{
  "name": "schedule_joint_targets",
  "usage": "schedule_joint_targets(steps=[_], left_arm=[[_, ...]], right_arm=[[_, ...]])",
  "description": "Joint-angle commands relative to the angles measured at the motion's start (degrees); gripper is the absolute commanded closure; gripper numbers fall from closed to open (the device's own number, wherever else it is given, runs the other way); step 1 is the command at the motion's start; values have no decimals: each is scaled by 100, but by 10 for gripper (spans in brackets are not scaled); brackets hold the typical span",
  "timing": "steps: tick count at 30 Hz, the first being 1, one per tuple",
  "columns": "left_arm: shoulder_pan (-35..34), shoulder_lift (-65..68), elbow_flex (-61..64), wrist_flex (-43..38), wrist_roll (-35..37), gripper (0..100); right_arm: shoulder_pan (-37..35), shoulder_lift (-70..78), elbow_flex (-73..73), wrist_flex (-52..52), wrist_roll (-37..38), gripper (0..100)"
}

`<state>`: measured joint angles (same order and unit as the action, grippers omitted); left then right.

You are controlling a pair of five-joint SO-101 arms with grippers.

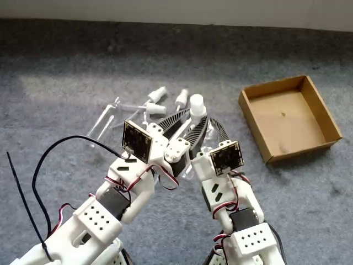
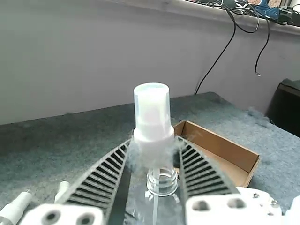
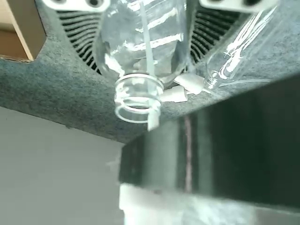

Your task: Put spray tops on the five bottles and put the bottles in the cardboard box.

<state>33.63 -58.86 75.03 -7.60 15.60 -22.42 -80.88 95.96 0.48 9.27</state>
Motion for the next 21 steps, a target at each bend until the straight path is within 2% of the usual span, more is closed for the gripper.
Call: schedule_joint_targets(steps=[1, 8, 12, 16, 21], left_arm=[[75, -84, -13, -26, -9, 995], [66, 233, -66, 141, -97, 995], [57, 1007, -321, 18, -598, 995], [75, 1543, -585, -97, -598, 995], [136, 1437, -426, -141, -589, 995]], right_arm=[[4, -92, 778, -127, 44, 882], [13, -92, 778, -127, 53, 882], [4, -92, 787, -136, 53, 882], [13, -92, 813, -145, 44, 882], [4, -92, 813, -145, 44, 882]])
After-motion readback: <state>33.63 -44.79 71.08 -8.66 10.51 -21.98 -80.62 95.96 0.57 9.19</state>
